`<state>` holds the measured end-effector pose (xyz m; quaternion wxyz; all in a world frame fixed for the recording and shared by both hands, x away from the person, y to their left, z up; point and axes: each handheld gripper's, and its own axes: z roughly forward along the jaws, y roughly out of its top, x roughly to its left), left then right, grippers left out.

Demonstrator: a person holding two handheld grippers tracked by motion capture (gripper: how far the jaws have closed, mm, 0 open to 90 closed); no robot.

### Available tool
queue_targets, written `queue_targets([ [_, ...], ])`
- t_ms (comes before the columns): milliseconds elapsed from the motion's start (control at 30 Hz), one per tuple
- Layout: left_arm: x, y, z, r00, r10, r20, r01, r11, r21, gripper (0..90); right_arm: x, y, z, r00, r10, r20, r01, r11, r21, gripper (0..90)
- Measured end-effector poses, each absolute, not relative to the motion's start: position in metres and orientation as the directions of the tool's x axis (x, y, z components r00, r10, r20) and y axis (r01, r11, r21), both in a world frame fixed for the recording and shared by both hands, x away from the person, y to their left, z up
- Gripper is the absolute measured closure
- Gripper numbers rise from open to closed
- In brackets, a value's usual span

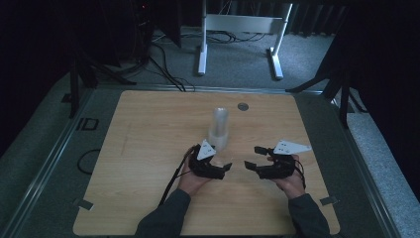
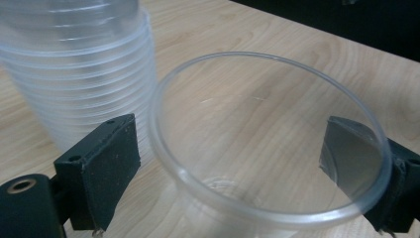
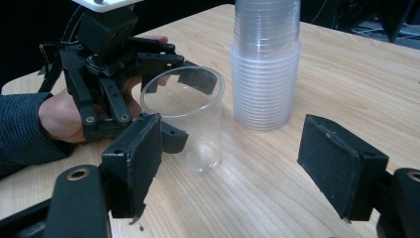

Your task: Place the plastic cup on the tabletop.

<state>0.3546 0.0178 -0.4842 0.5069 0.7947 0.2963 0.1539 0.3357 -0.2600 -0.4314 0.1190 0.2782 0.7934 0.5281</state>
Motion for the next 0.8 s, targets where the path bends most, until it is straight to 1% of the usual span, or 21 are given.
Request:
queue_targets([
  [200,0.352,0.025,-0.484,0.777,0.626,-0.066,0.328,-0.314,0.891,6.7,0.336,-0.261,-0.432,-0.815,0.569,0.106,0.317,0.285,0.905,24.9],
  [367,0.345,0.033,-0.483,0.774,0.630,-0.054,0.328,-0.327,0.887,5.8,0.336,-0.263,-0.432,-0.812,0.573,0.110,0.322,0.282,0.904,24.8],
  [400,0.337,0.039,-0.482,0.766,0.642,-0.048,0.327,-0.324,0.888,5.8,0.335,-0.264,-0.431,-0.810,0.576,0.108,0.320,0.282,0.905,24.8],
  [500,0.326,0.050,-0.483,0.770,0.637,-0.037,0.318,-0.332,0.888,5.9,0.335,-0.267,-0.431,-0.804,0.584,0.111,0.322,0.272,0.907,24.8],
  [533,0.324,0.054,-0.484,0.770,0.636,-0.049,0.325,-0.325,0.888,5.9,0.335,-0.268,-0.431,-0.802,0.586,0.111,0.323,0.271,0.907,24.8],
  [800,0.322,0.071,-0.488,0.750,0.660,-0.049,0.341,-0.322,0.883,5.9,0.336,-0.269,-0.431,-0.800,0.590,0.111,0.326,0.271,0.906,24.3],
])
